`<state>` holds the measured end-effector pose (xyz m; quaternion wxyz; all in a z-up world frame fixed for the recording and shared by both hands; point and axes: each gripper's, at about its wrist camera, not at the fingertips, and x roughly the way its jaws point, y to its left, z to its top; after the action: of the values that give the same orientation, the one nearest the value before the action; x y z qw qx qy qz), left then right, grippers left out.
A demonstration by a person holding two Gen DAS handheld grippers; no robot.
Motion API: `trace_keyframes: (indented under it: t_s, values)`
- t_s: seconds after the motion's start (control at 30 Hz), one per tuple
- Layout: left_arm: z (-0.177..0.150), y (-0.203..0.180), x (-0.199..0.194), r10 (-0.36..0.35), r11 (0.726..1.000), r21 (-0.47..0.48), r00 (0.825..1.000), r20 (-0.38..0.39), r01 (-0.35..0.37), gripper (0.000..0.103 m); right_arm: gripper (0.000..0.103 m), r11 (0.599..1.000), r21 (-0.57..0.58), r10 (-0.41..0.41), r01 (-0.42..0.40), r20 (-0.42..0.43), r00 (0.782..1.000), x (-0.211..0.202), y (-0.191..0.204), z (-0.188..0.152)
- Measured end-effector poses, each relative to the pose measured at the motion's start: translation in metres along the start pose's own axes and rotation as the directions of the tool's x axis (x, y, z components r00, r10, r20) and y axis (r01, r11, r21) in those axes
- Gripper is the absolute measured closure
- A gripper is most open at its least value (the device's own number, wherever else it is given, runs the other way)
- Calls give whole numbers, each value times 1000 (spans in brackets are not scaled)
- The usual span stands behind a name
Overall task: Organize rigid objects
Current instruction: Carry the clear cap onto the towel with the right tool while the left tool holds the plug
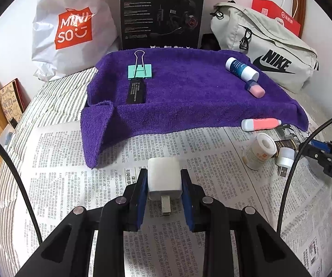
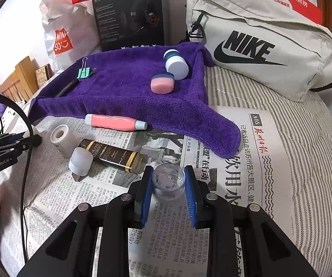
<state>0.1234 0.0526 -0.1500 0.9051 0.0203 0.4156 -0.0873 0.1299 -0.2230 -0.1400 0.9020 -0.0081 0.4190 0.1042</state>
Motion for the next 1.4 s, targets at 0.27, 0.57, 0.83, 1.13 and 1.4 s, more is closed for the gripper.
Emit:
trace_keyframes:
  t_s: [0.27, 0.57, 0.83, 1.13, 1.4]
  values:
    - [6, 12, -1, -43, 997, -60, 999, -32, 41, 78, 76, 999, -9, 31, -32, -25, 999, -5, 4, 11]
    - [22, 18, -18, -24, 996, -87, 1000, 1, 24, 78, 76, 996, -46, 81, -81, -11, 997, -17, 11, 38]
    - [48, 22, -30, -22, 997, -76, 999, 33, 25, 78, 76, 994, -48, 102, -101, 11, 995, -15, 8, 72]
    - [73, 25, -26, -41, 996, -83, 998, 56, 45, 78, 76, 992, -86, 89, -92, -42, 995, 14, 15, 104]
    - [76, 34, -15, -60, 991, -120, 997, 51, 65, 78, 76, 993, -84, 67, -81, -159, 985, 52, 17, 115]
